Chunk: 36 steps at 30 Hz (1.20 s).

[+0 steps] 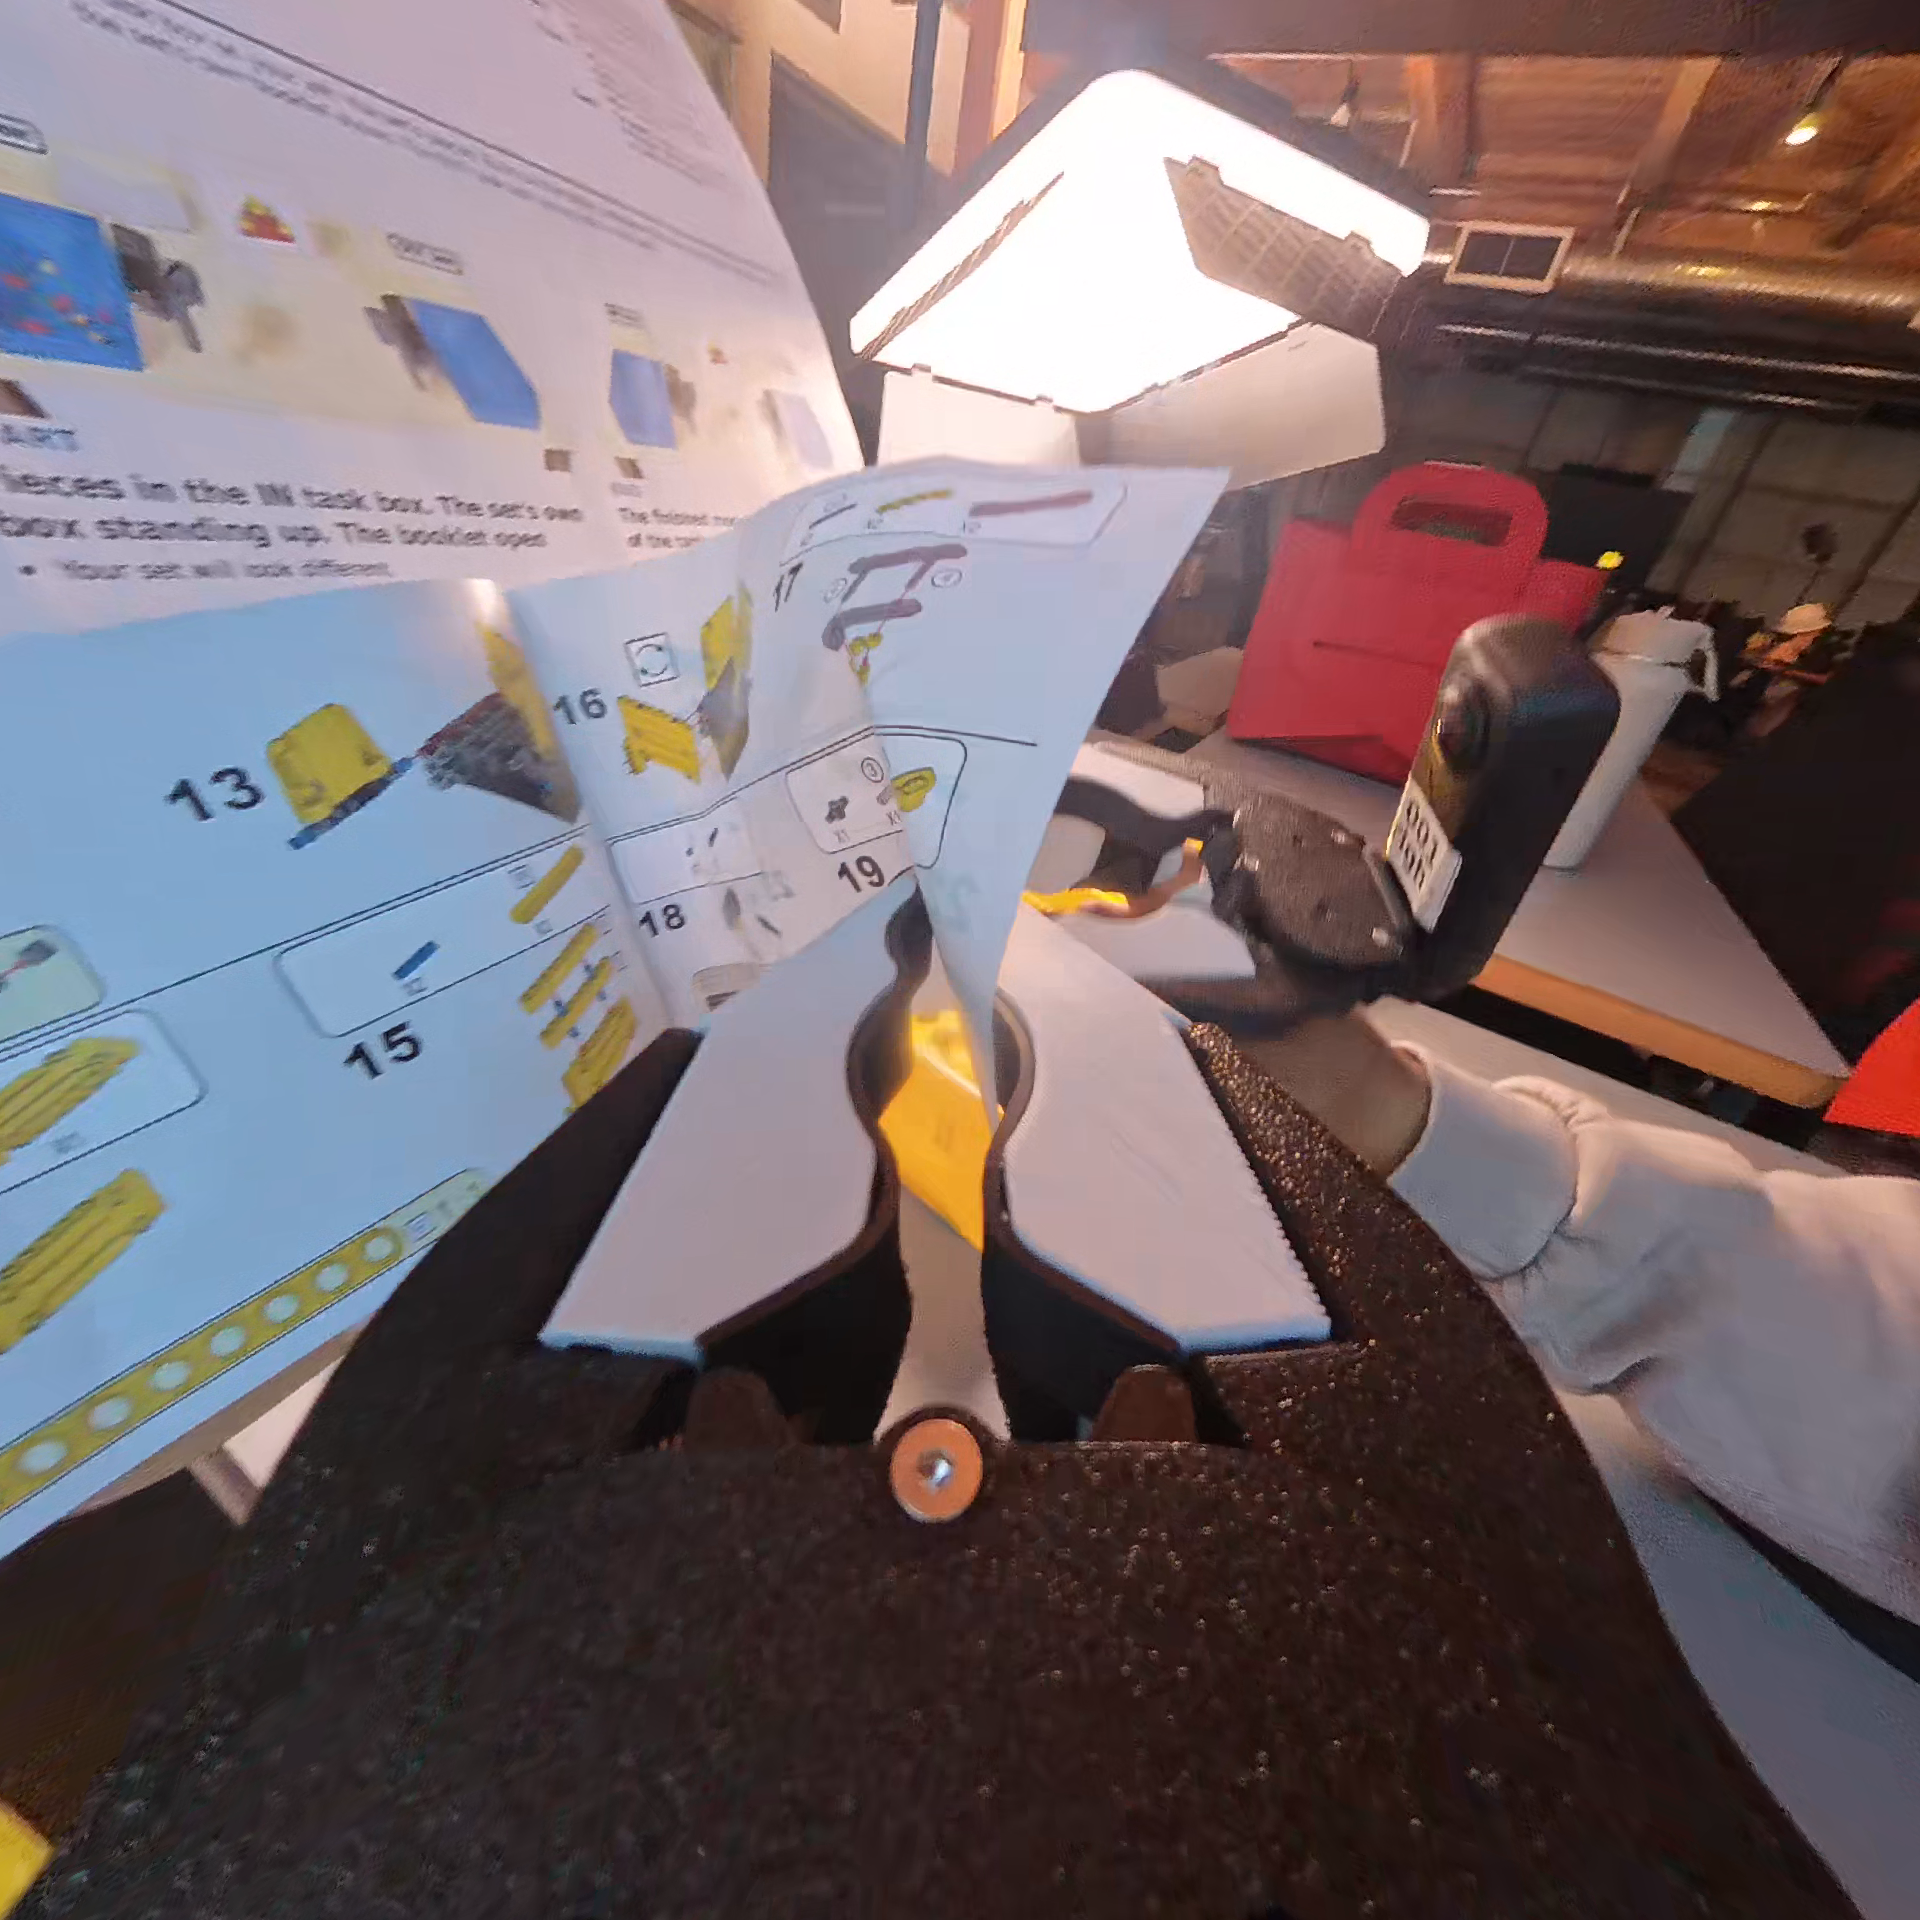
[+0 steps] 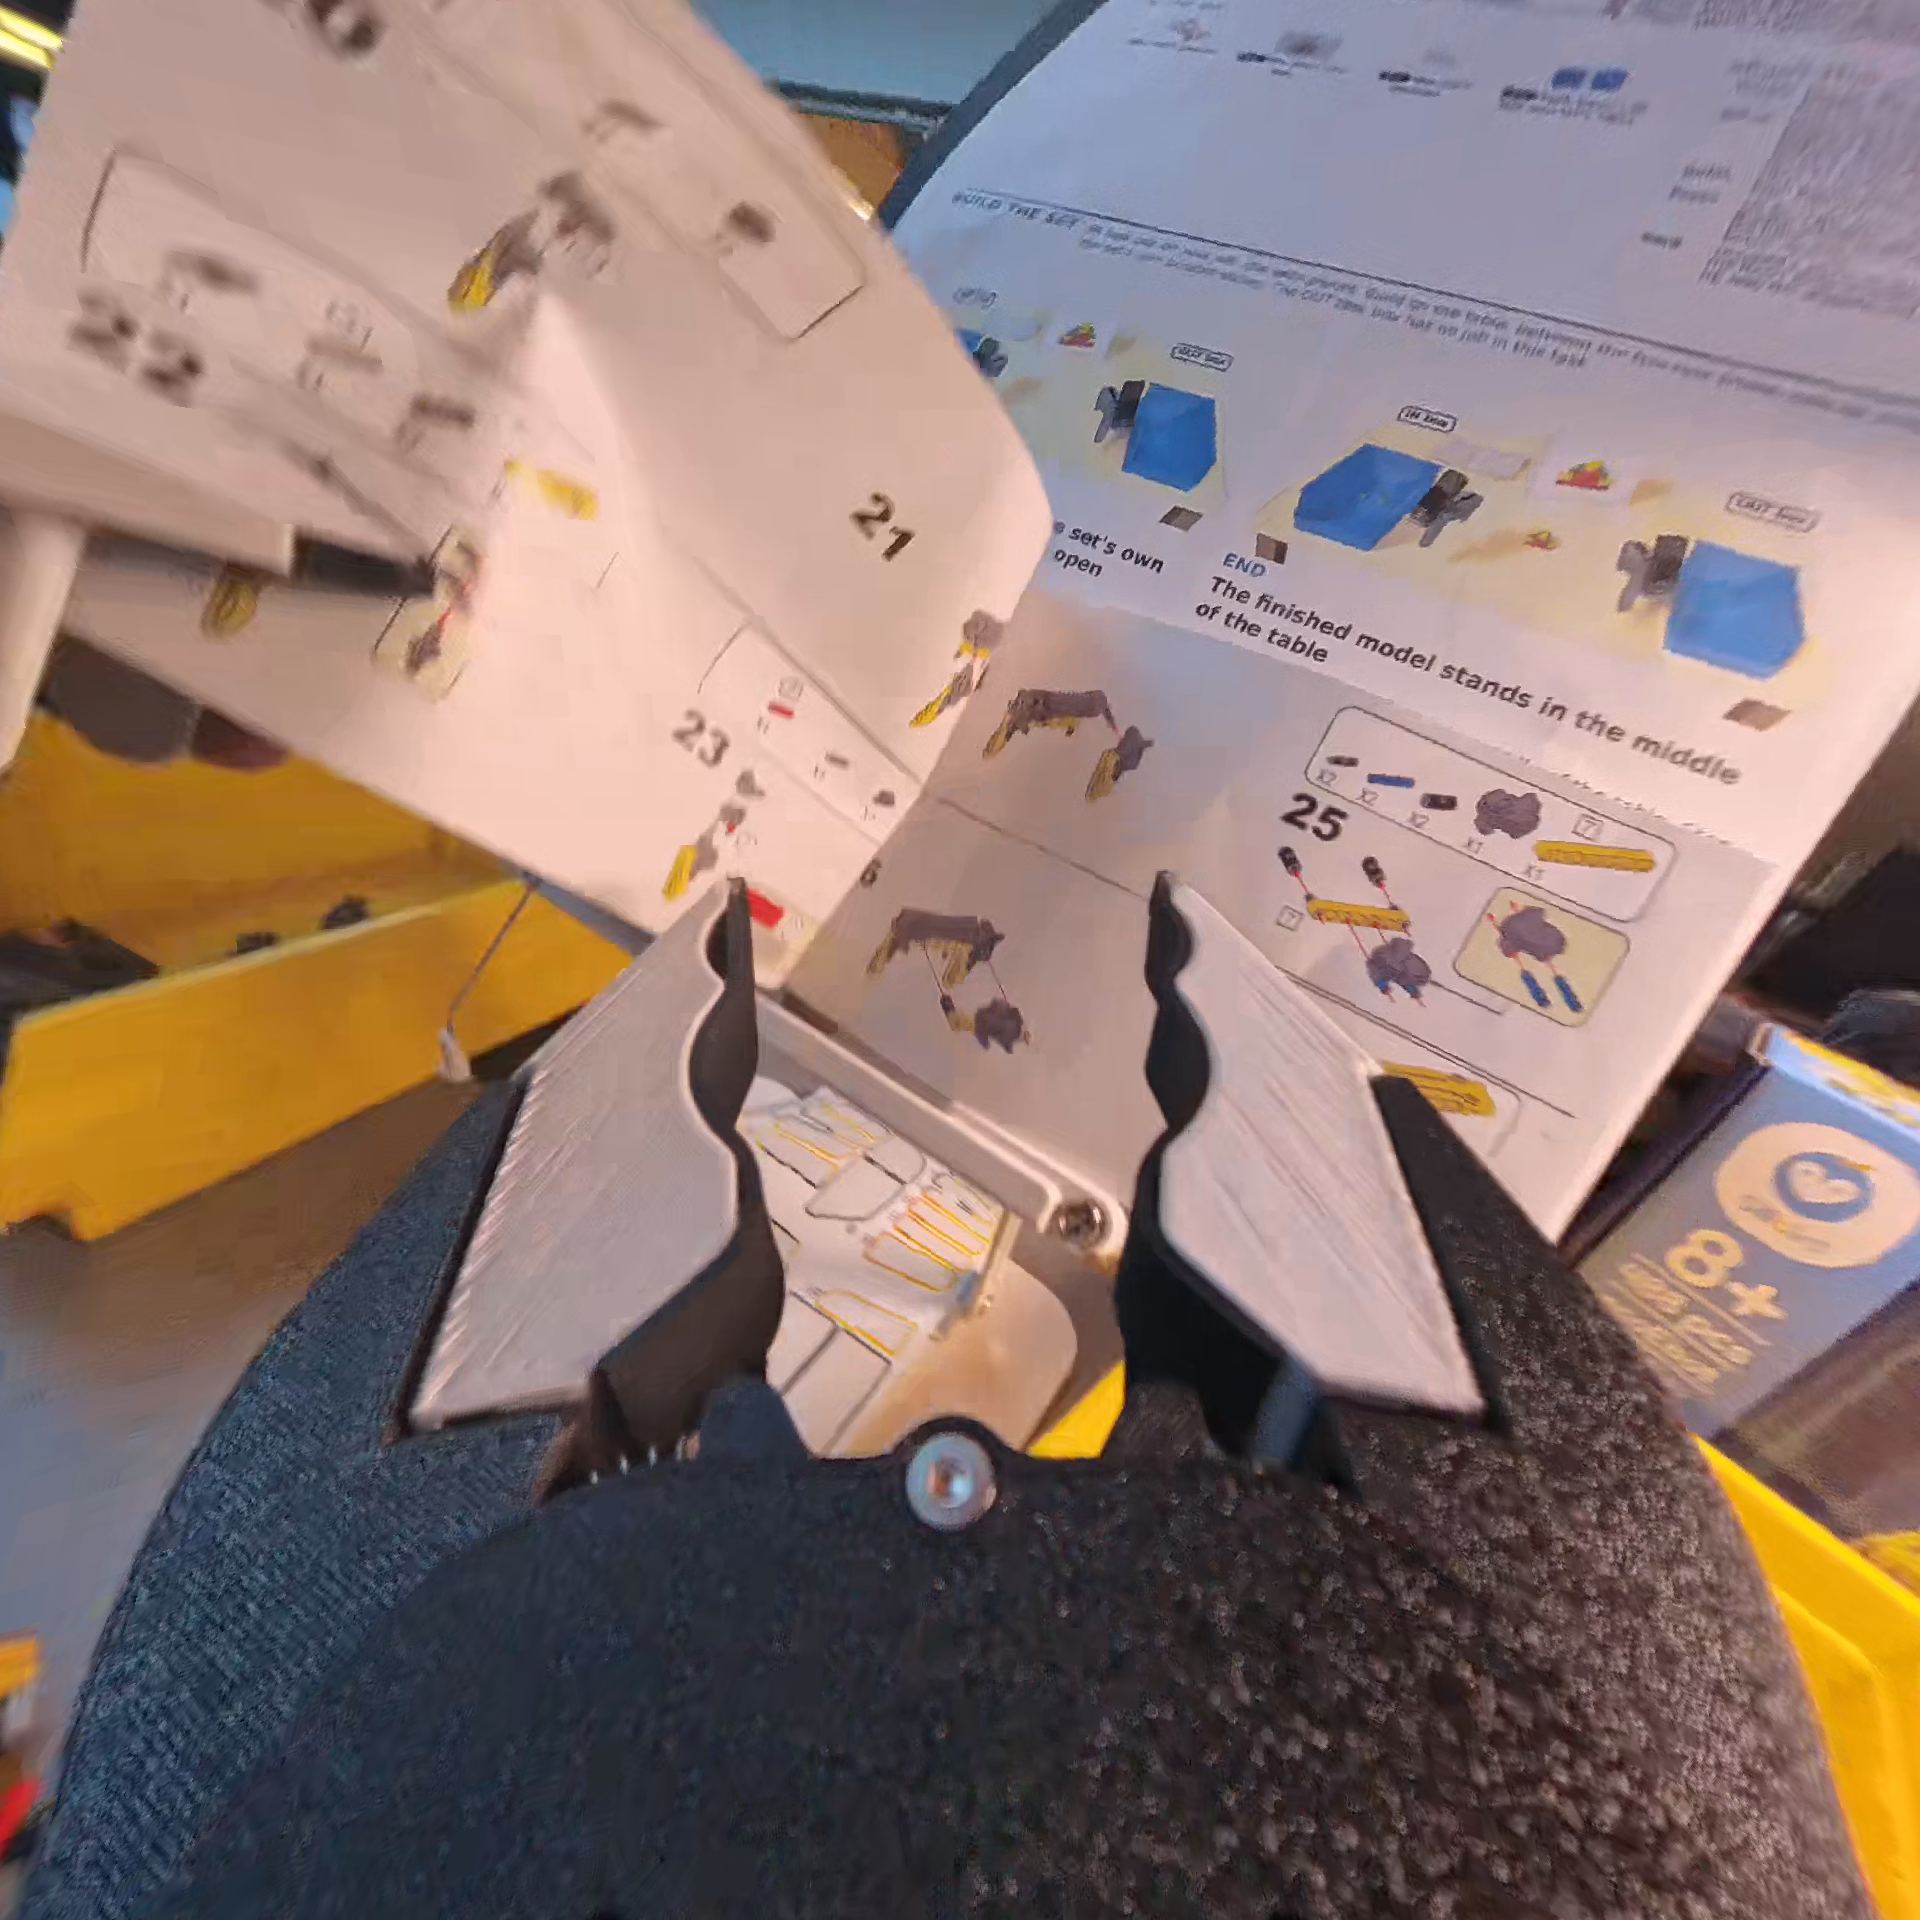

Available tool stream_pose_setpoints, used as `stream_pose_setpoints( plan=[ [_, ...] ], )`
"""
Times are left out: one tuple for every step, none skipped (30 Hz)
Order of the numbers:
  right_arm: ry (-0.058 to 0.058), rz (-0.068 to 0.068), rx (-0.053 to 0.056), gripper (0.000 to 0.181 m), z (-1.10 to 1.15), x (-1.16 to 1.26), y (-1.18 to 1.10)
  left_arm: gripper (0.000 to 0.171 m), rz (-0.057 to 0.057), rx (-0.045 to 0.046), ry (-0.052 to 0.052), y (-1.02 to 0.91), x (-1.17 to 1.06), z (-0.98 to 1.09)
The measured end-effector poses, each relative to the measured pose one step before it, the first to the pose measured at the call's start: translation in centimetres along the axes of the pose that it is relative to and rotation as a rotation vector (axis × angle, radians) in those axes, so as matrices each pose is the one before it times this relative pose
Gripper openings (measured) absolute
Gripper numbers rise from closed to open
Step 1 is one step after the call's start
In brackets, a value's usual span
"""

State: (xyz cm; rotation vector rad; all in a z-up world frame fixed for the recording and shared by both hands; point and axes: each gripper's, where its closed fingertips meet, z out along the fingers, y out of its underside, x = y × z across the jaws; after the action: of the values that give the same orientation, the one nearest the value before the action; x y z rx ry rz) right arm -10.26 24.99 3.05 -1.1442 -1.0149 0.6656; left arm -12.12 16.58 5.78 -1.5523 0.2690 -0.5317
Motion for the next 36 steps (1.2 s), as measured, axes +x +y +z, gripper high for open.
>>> stream_pose_setpoints(
  plan=[
    [-0.0029,-0.0649,-0.01,0.081,-0.717,-0.625,0.653,0.002,-0.0089,0.00551,0.0085,-0.216,0.521,0.445],
    [-0.0034,-0.0482,-0.0162,0.088,-0.45,-0.78,0.632,0.004,-0.0081,0.00364,0.0008,-0.143,0.386,0.578],
    [-0.002,-0.0367,-0.0168,0.094,-0.17,-0.836,0.425,0.006,-0.0122,0.00448,0.0051,-0.076,0.468,0.734],
    [0.0072,-0.03,-0.0128,0.097,0.033,-0.655,0.089,0.009,-0.0176,-0.00056,0.0118,0.078,0.597,0.89],
    [0.0161,-0.0154,-0.0023,0.098,0.15,-0.348,-0.285,0.017,-0.0163,-0.01385,0.008,0.316,0.569,0.982],
    [0.0169,0.0104,0.0073,0.095,0.205,-0.071,-0.546,0.026,-0.0053,-0.02578,0.0003,0.488,0.468,0.993],
    [0.0119,0.0362,0.0097,0.088,0.229,0.13,-0.57,0.035,0.0026,-0.02994,0.0154,0.491,0.726,0.883],
    [0.02,0.051,0.014,0.077,0.174,0.505,-0.502,0.045,0.0089,-0.02749,0.0262,0.358,0.899,0.653],
    [0.029,0.0395,-0.0058,0.062,0.131,0.813,0.012,0.052,0.0287,-0.00688,0.0304,-0.025,1.008,0.273],
    [0.0214,0.037,0.0036,0.049,0.035,0.852,0.099,0.053,0.036,-0.00541,0.029,-0.078,0.906,-0.041],
    [0.0054,0.0392,-0.0006,0.035,-0.075,0.731,0.311,0.057,0.0303,0.00511,0.0124,-0.227,0.538,-0.299],
    [0.0006,0.0403,-0.0072,0.029,-0.147,0.733,0.506,0.057,0.0254,0.01086,-0.0053,-0.282,0.066,-0.527],
    [0.0028,0.0393,-0.003,0.027,-0.221,0.798,0.484,0.056,0.0164,0.00889,-0.02,-0.241,-0.42,-0.625],
    [0.0016,0.0379,0.0032,0.026,-0.259,0.843,0.345,0.054,0.0039,0.00297,-0.0324,-0.104,-0.889,-0.637],
    [0.0001,0.0421,0.0042,0.027,-0.269,0.876,0.196,0.051,-0.0092,-0.00682,-0.0479,0.115,-1.368,-0.562],
    [-0.0001,0.0444,0.0023,0.027,-0.242,0.929,0.082,0.045,-0.0176,-0.02264,-0.0668,0.454,-1.838,-0.406],
    [0.0021,0.0479,-0.0039,0.027,-0.17,1.003,0.058,0.042,-0.0052,-0.04099,-0.0769,0.82,-2.153,-0.154],
    [0.0025,0.05,-0.0142,0.027,-0.066,1.015,0.085,0.041,0.0147,-0.05164,-0.0912,1.066,-2.437,0.076],
    [0.0013,0.0375,-0.0321,0.028,0.088,0.886,0.257,0.039,0.0328,-0.04858,-0.0928,1.078,-2.377,0.266],
    [0.007,0.0141,-0.0478,0.027,0.227,0.83,0.452,0.038,0.0443,-0.04113,-0.0751,0.997,-1.888,0.362],
    [0.0123,-0.0121,-0.0402,0.027,0.309,0.788,0.399,0.036,0.0462,-0.0279,-0.0514,0.766,-1.273,0.34],
    [0.018,-0.0272,-0.032,0.027,0.363,0.817,0.373,0.035,0.0392,-0.02225,-0.0462,0.652,-1.011,0.287],
    [0.0284,-0.0337,-0.0246,0.027,0.348,0.942,0.334,0.032,0.0308,-0.02236,-0.0485,0.622,-0.956,0.224],
    [0.0064,-0.0371,-0.0125,0.024,0.339,0.516,0.198,0.03,0.0242,-0.01187,-0.0344,0.496,-0.708,0.177],
    [-0.0109,-0.0313,-0.0007,0.024,0.23,0.094,-0.056,0.024,0.0122,-0.00275,-0.0191,0.401,-0.471,0.103],
    [-0.0005,-0.0385,-0.0077,0.022,0.148,0.123,-0.012,0.018,-0.004,0.00682,-0.0159,0.259,-0.472,-0.015],
    [0.0052,-0.0461,-0.0055,0.022,0.074,0.116,-0.11,0.012,-0.0162,0.01102,-0.0077,0.202,-0.39,-0.036],
    [0.008,-0.0299,-0.0095,0.022,-0.017,0.141,-0.061,0.006,-0.0198,0.01182,0.0016,0.167,-0.275,-0.026],
    [0.0076,0.0062,-0.0108,0.022,-0.122,0.201,-0.052,0.0,-0.0192,0.01214,-0.0004,0.122,-0.343,-0.08],
    [0.0273,0.0465,-0.0039,0.023,-0.265,0.601,-0.074,0.0,-0.0193,0.00635,0.0149,0.17,-0.104,-0.079],
    [0.0394,0.0623,-0.0023,0.023,-0.313,0.925,0.062,0.0,-0.0295,0.00442,0.0145,0.159,-0.076,-0.099],
    [0.0098,0.0623,-0.0181,0.03,-0.157,0.639,0.441,0.0,-0.0269,0.00256,0.0156,0.152,-0.055,-0.104],
    [0.0002,0.0622,-0.0311,0.041,0.055,0.566,0.734,0.0,-0.0227,0.00083,0.0157,0.139,-0.038,-0.088],
    [0.0155,0.0416,-0.018,0.05,0.073,0.784,0.628,0.0,-0.0204,0.00047,0.0154,0.119,-0.021,-0.09],
    [0.0195,0.0171,0.0027,0.059,-0.066,0.694,0.279,0.0,-0.0188,-0.00163,0.0134,0.128,-0.013,-0.07],
    [0.0447,0.0003,0.0206,0.058,-0.364,0.822,-0.143,0.0,-0.0152,-0.00395,0.0131,0.134,0.014,-0.062]
  ],
)
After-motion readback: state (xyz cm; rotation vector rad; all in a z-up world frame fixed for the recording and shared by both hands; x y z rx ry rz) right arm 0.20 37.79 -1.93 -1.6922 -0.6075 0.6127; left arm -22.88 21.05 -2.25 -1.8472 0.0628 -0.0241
